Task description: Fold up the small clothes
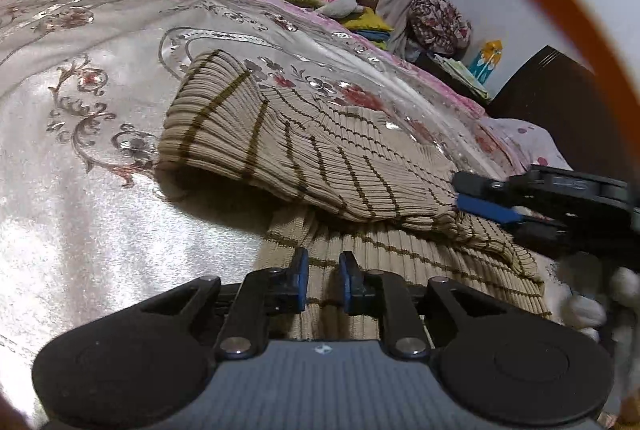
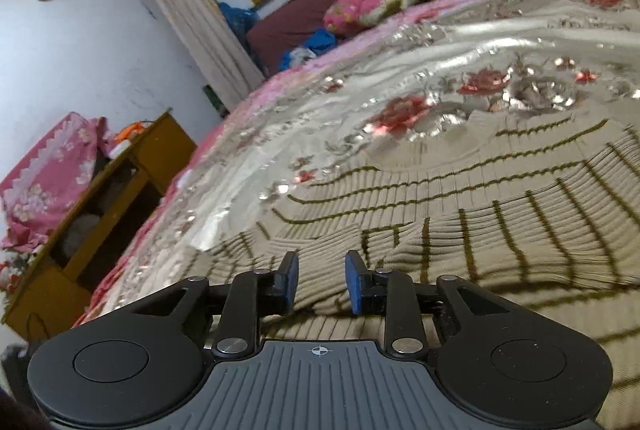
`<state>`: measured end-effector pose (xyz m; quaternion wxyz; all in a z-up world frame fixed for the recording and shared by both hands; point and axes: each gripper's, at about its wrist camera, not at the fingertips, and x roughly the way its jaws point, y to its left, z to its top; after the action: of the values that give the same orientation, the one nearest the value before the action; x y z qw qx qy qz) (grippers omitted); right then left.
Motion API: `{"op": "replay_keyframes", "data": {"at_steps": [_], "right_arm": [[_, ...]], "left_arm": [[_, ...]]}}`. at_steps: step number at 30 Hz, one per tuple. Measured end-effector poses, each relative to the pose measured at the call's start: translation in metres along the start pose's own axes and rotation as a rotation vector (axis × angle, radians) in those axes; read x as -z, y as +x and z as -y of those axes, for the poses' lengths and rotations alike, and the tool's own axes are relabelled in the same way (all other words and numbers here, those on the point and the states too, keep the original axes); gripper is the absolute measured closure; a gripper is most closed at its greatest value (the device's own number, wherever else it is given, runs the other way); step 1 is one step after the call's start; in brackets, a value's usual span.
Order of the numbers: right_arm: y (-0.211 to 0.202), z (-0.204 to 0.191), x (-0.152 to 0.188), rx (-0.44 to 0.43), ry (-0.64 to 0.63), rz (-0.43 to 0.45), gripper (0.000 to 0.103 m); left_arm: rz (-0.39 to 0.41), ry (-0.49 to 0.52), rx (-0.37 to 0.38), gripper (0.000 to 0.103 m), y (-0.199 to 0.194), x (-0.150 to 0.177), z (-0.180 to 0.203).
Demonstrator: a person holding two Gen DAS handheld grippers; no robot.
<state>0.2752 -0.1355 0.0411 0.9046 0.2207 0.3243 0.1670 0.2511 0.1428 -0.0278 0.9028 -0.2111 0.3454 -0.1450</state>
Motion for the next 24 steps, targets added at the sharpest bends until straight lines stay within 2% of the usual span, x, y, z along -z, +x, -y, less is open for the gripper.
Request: {"op": "replay_keyframes", "data": {"at_steps": [3,8,13,17,20,24], "right_arm": [[0.020,0.007,-0.002,0.040,0.045,-0.025,0.075],[0.037,0.014,-0.001,0.044,0.084,-0.075,0.075],[0.050,0.014,-0.004,0.032,0.095,-0.116,0.068],[0.055,0.011,-0.006,0.027,0.122,-0.123,0.064],[0.055,0.008,-0.007,0.047,0.108,-0.120,0.066],[0.046,0.019,-0.012,0.067,0.150,-0.074,0.066]], "left_arm": [[0.000,0.011,-0.007,0.079,-0.004,0.000,0.000],[0.001,-0.006,-0.030,0.079,-0.013,-0.002,-0.007],[-0.003,-0.023,-0.027,0.079,-0.016,-0.002,-0.012],[-0.004,-0.019,-0.028,0.079,-0.015,-0.002,-0.011],[-0.006,-0.031,-0.026,0.079,-0.015,-0.003,-0.012],[-0.007,-0.027,-0.026,0.079,-0.015,-0.003,-0.012]]}}
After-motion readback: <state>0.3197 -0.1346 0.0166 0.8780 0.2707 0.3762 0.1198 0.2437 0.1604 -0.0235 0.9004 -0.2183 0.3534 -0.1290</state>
